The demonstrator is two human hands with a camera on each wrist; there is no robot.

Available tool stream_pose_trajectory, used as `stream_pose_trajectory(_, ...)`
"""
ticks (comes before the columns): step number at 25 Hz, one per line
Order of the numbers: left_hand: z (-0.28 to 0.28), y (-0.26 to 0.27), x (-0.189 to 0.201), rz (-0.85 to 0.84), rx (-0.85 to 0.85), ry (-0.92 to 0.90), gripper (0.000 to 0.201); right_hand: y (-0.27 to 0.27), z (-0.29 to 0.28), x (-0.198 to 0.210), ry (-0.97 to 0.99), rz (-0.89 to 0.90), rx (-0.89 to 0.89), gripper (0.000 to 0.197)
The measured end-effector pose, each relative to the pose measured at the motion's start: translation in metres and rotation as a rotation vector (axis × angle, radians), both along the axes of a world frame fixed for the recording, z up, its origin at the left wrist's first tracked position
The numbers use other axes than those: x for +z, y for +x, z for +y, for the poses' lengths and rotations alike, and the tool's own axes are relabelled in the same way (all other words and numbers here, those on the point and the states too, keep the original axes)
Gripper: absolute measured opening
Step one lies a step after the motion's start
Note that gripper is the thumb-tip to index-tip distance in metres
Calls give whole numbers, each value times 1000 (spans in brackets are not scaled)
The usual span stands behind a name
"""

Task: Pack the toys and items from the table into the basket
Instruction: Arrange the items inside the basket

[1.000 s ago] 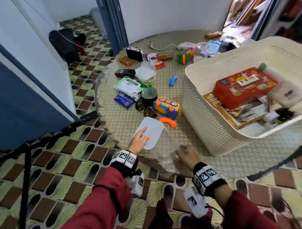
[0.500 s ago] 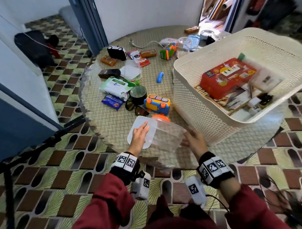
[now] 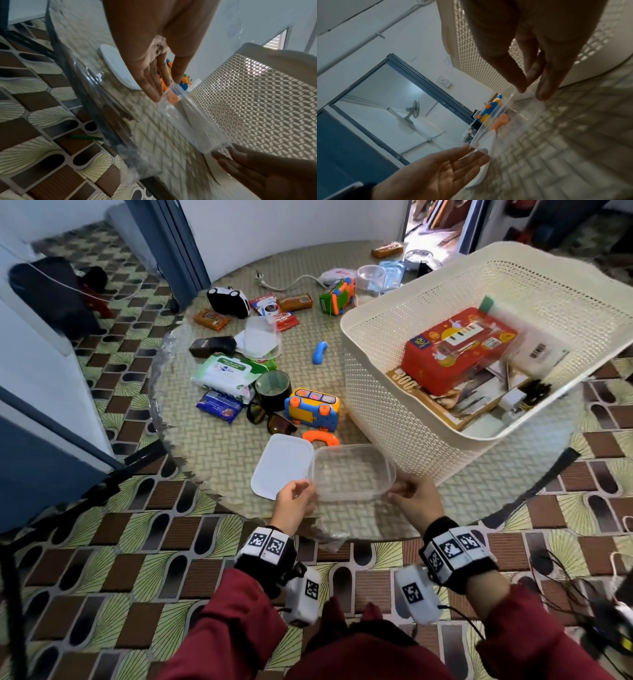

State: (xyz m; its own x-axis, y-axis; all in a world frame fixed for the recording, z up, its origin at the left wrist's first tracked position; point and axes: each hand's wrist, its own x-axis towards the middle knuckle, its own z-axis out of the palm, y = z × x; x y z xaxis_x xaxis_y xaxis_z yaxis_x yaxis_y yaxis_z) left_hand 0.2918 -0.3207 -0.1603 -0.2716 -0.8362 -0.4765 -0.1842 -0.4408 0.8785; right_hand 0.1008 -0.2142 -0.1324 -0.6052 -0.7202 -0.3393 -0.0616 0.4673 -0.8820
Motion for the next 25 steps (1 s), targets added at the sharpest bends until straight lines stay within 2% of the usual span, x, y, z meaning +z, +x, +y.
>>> stream_pose_trajectory(2, 5, -2, -4, 19, 13, 21, 21, 0, 5, -7, 27, 1, 39, 33)
stream_pose_trajectory(5, 10, -3, -7, 22, 44, 20, 25, 0, 11, -15, 54, -38, 32, 42)
stream_pose_trajectory(7, 10, 0, -13, 13, 54, 13, 35, 0, 13, -17, 89, -31, 39, 45)
stream_pose_trajectory(9, 9, 4, -17, -3, 71, -19, 40, 0, 14, -17, 106, 74, 68, 49)
stream_pose_trajectory(12, 7, 14, -13, -34, 122, -68, 35, 7, 11, -6, 72, 330, 183, 53)
stream_pose_trajectory(15, -5, 27, -5, -52, 168, -144, 27, 27, -5, 10, -85, 519, 228, 41)
stream_pose_trajectory(17, -21, 38, -2, -67, 188, -207, 26, 46, -24, 19, -208, 496, 261, 36)
stream_pose_trajectory(19, -39, 48, 0, -108, 186, -248, 28, 70, -48, 25, -234, 329, 316, 34)
stream_pose_trajectory(21, -56, 58, -2, -160, 153, -247, 32, 96, -71, 26, -132, 157, 381, 34)
stream_pose_trajectory(22, -64, 63, -5, -185, 123, -235, 35, 107, -81, 23, -51, 131, 421, 35)
stream_pose_trajectory(25, -82, 76, -24, -264, -5, -205, 39, 131, -108, -1, 169, 256, 577, 43)
